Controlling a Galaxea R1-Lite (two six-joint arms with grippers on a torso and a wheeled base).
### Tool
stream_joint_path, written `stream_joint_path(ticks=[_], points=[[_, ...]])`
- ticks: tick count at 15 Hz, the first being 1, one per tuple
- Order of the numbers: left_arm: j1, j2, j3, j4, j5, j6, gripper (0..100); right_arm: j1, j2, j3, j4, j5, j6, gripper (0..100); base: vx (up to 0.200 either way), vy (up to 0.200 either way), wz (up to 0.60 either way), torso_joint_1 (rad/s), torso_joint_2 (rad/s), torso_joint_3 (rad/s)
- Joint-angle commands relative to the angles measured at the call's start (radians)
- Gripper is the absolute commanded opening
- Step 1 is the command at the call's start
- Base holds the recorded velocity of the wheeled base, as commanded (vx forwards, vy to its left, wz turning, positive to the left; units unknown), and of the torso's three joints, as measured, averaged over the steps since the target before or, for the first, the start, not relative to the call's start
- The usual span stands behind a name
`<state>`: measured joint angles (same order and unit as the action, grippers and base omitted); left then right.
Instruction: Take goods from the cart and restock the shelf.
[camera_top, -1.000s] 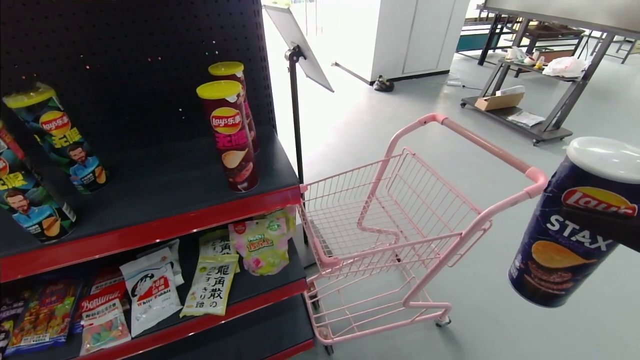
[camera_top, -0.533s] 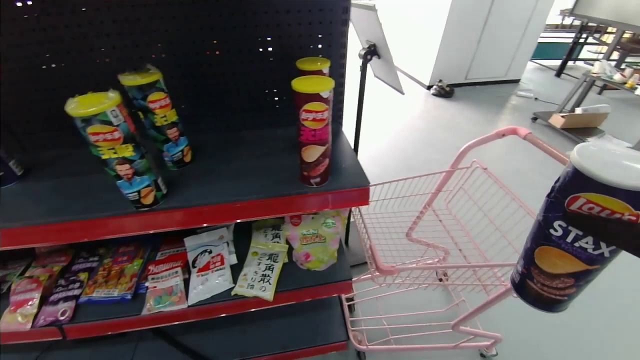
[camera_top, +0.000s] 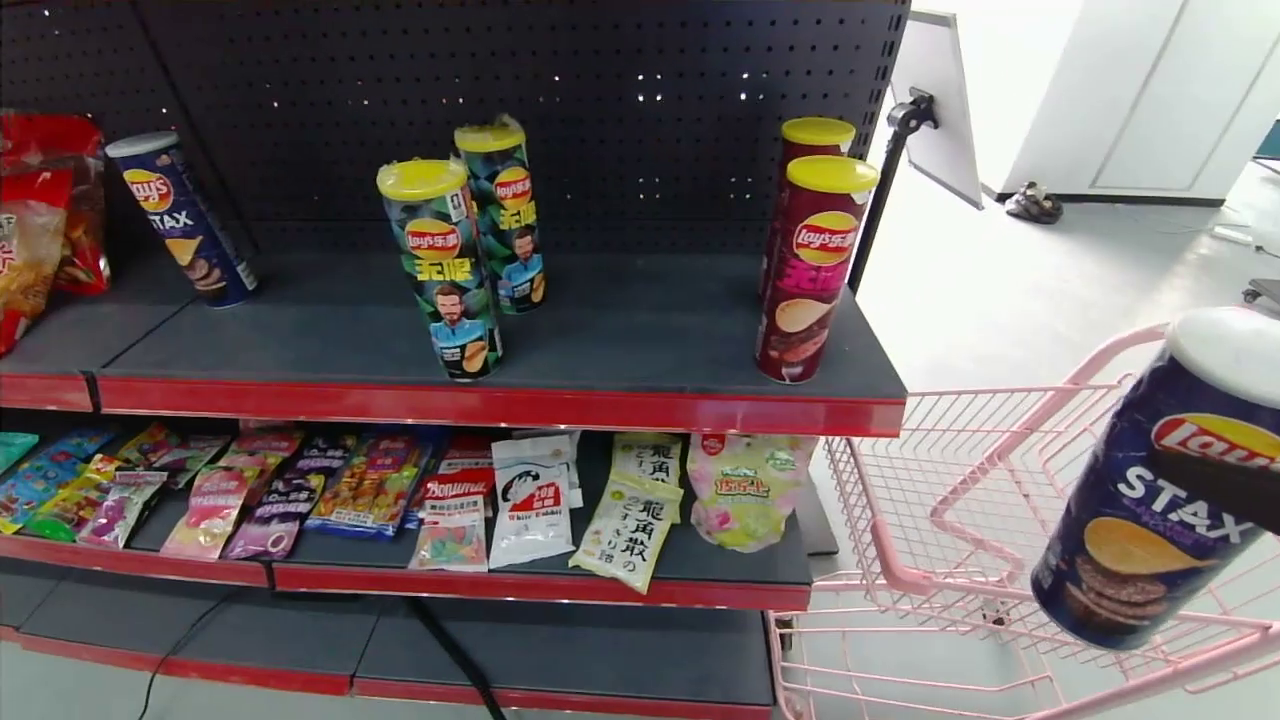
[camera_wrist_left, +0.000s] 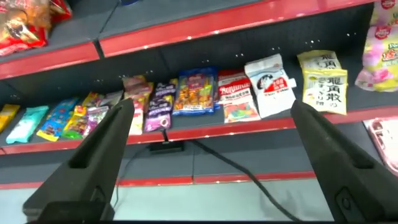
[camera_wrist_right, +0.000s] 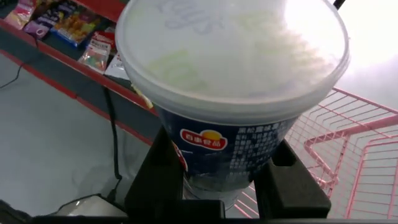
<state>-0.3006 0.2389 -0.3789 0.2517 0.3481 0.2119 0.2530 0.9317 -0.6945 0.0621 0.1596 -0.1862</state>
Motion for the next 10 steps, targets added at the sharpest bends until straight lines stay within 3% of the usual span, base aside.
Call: stream_joint_path(ticks=[1,6,10], points=[[-0.002,0.0,0.0,0.001,0.002,0.0,100,0.005,-0.034,0.015,-0.002,0.017,0.007,0,0.0,0.2,0.0,0.002,0.02,-0.002],[-0.002,-0.001,-0.001,0.001,0.002,0.004,100,0.006,-0.083,0.047,-0.004,0.19,0.004,0,0.0,0.2,0.0,0.001,0.0,0.003],[-0.002,-0.003,-0.005,0.0,0.002,0.011,100,0.011,-0.106,0.053,-0.002,0.204,-0.001,0,0.0,0.2,0.0,0.002,0.01,-0.001]])
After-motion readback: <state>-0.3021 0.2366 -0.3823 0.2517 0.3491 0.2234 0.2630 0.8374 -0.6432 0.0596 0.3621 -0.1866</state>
